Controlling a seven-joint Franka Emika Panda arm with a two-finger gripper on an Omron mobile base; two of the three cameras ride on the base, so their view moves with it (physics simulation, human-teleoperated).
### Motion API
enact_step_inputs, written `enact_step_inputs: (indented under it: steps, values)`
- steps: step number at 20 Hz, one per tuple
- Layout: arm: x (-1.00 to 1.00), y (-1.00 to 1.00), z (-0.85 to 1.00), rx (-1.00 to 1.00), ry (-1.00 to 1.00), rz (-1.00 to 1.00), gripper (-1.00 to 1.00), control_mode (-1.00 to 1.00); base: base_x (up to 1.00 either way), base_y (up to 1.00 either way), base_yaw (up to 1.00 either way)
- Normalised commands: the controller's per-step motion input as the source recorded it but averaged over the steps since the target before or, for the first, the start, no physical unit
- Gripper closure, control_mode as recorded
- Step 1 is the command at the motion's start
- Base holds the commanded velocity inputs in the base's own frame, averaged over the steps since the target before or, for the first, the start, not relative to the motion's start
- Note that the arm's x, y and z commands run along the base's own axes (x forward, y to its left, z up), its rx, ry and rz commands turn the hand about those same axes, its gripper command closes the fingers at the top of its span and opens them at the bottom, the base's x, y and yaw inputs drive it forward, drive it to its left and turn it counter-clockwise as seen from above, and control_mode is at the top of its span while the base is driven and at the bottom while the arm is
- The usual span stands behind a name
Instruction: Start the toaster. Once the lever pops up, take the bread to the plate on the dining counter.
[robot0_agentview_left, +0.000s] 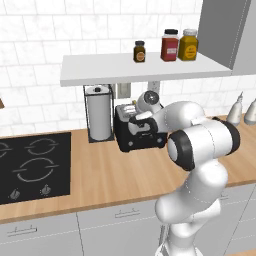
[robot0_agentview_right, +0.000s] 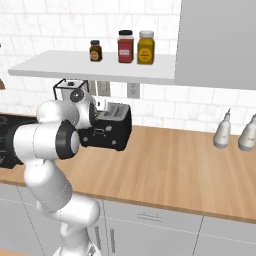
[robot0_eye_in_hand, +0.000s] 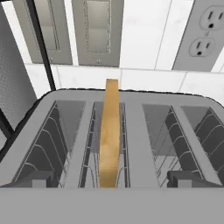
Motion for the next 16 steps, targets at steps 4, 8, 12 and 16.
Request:
enact_step_inputs:
  steps: [4, 8, 12, 16]
  values:
    - [0.21, 0.0, -0.09, 0.0, -0.05, 0.0, -1.0, -1.0, 0.0, 0.0, 0.0]
    - [0.23, 0.0, -0.01, 0.01, -0.05, 0.0, -1.0, -1.0, 0.0, 0.0, 0.0]
    - [0.25, 0.0, 0.0, 0.01, -0.03, 0.0, -1.0, -1.0, 0.0, 0.0, 0.0]
    - [0.27, 0.0, -0.02, 0.01, 0.0, 0.0, 1.0, -1.0, 0.0, 0.0, 0.0]
